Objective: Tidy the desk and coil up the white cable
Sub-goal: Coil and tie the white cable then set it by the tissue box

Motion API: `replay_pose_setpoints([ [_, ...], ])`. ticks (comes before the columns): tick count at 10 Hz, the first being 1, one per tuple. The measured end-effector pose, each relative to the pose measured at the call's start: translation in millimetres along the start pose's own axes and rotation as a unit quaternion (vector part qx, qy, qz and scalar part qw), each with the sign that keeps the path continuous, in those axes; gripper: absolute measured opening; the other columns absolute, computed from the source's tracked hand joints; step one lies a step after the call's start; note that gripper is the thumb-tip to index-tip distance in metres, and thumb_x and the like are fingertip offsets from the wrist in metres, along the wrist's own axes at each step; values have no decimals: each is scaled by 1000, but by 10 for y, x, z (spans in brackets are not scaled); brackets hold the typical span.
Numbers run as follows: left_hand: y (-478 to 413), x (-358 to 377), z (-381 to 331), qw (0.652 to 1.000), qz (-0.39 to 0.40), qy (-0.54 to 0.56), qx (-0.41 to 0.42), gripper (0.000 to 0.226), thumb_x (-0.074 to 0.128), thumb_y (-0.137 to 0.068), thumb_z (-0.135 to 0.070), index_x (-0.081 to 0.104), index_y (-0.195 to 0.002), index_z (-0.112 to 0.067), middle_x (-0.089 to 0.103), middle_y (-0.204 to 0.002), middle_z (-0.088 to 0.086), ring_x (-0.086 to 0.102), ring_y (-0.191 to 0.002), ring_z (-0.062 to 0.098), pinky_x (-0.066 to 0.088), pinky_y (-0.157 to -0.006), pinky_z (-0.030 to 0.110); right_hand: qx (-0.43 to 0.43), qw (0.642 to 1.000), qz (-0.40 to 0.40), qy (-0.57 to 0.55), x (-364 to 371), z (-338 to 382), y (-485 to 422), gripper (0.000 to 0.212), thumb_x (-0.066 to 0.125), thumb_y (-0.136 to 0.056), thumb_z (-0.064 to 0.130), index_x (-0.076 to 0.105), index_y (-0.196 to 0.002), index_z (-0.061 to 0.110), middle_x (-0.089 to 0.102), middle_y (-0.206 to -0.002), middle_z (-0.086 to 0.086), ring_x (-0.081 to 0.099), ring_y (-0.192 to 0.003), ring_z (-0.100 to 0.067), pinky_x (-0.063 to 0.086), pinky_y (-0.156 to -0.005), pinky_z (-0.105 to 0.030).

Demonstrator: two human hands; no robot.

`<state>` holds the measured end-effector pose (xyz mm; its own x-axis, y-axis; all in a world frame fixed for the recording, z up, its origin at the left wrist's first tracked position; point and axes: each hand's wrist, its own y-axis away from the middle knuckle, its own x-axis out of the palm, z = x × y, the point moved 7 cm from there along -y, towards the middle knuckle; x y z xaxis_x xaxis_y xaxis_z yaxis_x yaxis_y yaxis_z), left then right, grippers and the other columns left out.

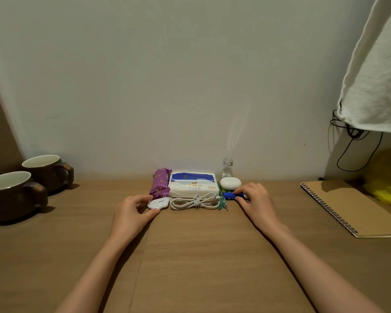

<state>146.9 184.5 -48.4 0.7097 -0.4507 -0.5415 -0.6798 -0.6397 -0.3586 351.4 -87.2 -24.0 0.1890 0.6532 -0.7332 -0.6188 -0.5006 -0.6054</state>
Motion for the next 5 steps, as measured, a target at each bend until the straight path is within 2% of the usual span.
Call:
replay_pose_setpoints([
  [1, 26, -4, -15, 1000, 7, -2, -4, 42, 82, -68, -25, 70, -108, -21, 68, -109, -2, 63, -97, 13, 49, -87, 29, 7, 1000, 7, 5, 5, 6, 21, 16, 72, -82, 20, 71, -97, 21, 68, -96, 5, 55, -90, -15, 46, -71, -29],
  [3, 184, -121, -190, 1000, 16, 19, 1, 53, 79, -73, -23, 61, -122, -20, 60, -120, 5, 57, -104, 13, 45, -94, 30, -3, 1000, -21, -8, -158, 176, 156, 20, 72, -80, 16, 70, -98, 22, 69, -95, 5, 58, -90, -18, 48, -71, -31],
  [4, 287, -214, -303, 999, 13, 52, -2, 48, 69, -83, -22, 55, -129, -21, 54, -132, 5, 51, -116, 17, 41, -98, 31, 4, 999, -13, -44, -259, 292, 273, 25, 73, -78, 14, 70, -101, 22, 69, -100, 3, 59, -96, -21, 50, -79, -37],
  [5, 472, -323, -524, 998, 17, 59, 25, 44, 62, -88, -24, 52, -130, -28, 53, -133, -3, 48, -122, 18, 41, -94, 31, -16, 997, -35, -63, -568, 533, 393, 30, 70, -80, 12, 69, -106, 25, 68, -106, 4, 58, -99, -22, 49, -84, -41],
])
